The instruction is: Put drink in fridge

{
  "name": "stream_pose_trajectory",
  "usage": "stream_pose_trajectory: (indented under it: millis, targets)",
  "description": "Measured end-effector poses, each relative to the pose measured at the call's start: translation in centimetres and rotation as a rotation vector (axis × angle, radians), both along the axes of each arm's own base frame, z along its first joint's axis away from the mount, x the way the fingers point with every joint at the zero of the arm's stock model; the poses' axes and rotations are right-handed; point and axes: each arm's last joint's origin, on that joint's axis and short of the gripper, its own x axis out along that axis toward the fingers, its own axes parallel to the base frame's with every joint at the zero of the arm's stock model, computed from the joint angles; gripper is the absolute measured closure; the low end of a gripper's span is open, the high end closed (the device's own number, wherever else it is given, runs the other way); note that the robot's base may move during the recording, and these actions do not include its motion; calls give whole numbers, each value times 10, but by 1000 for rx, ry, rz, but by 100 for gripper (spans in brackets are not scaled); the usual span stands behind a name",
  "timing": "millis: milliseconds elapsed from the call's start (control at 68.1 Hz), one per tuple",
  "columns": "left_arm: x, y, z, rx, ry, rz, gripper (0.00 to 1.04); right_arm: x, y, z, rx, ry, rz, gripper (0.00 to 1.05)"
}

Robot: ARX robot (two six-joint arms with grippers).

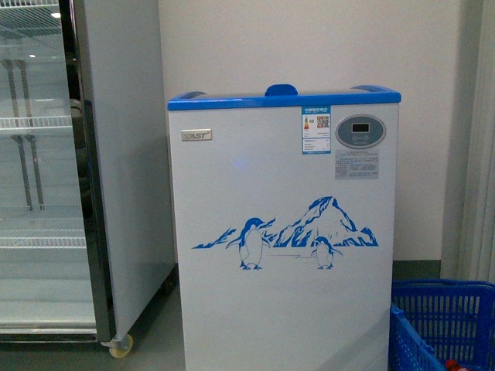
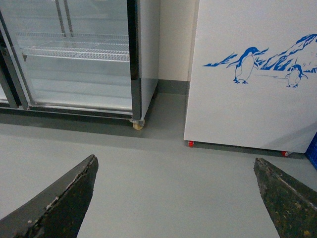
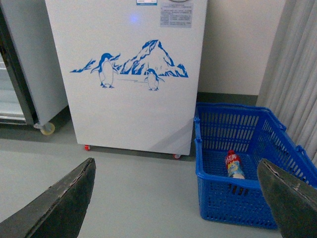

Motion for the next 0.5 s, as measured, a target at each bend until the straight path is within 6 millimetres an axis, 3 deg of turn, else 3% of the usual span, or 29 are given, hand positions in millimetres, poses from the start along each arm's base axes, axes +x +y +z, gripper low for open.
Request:
stream_pose_trajectory:
  millis: [499]
  targets:
    - [0, 0, 0, 0, 0, 0, 8, 0, 0, 0, 0, 0, 0, 7]
